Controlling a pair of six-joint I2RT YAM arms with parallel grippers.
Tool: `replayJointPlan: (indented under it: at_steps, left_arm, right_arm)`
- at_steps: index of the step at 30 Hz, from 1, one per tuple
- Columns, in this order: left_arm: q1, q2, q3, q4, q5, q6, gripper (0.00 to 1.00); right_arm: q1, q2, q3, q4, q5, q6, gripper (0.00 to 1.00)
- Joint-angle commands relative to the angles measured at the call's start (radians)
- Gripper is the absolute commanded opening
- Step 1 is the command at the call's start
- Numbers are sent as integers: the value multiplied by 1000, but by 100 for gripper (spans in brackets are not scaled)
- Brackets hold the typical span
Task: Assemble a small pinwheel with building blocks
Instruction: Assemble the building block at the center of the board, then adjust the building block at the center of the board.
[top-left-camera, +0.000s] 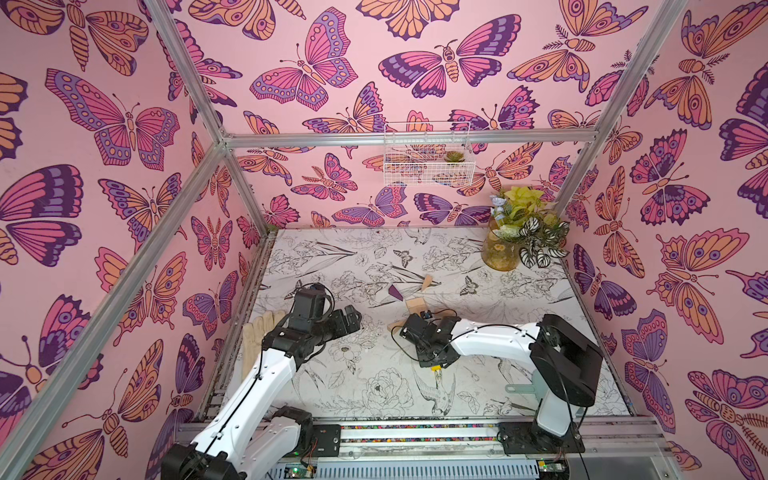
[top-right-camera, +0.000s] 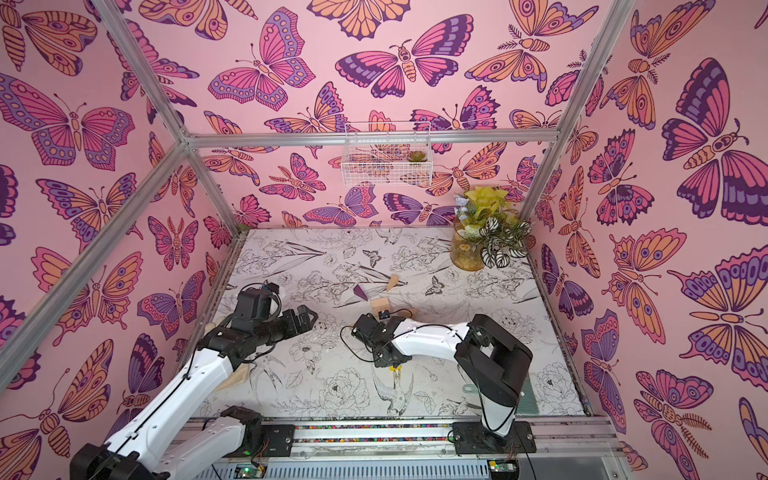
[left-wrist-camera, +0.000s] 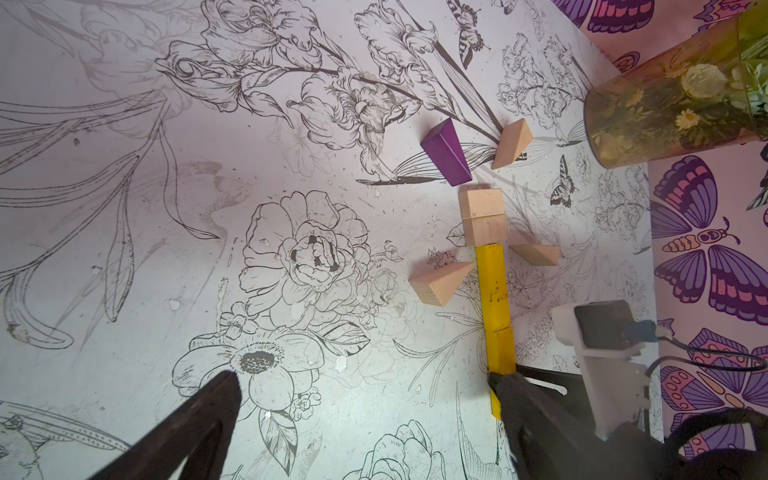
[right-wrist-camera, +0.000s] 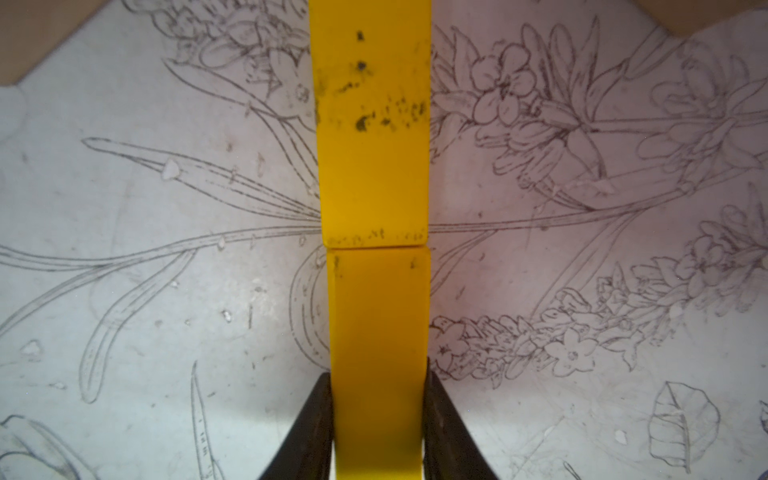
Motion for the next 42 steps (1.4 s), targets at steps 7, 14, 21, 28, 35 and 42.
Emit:
replayJointPlan:
  at_steps: [7, 14, 21, 28, 35, 42]
  left_arm:
    - [4, -12, -19, -15, 5, -1, 100]
    - [6, -5, -18, -8, 5, 1, 100]
    - [5, -10, -13, -7, -1, 3, 100]
    - [5, -6, -15, -5, -5, 6, 100]
    - [6, 8, -25, -1, -3, 6, 100]
    - [5, -16, -40, 29, -86, 62, 100]
  right_arm:
    - [-8, -46, 17, -10, 12, -22, 43]
    - [-9, -108, 32, -43, 25, -32, 53]
    - [-7, -268, -7, -104, 50, -20, 48]
    - [-3, -393, -156, -99, 26, 5, 15]
    - [42, -346, -221, -40, -12, 11, 7]
    - [6, -420, -248, -20, 83, 31, 7]
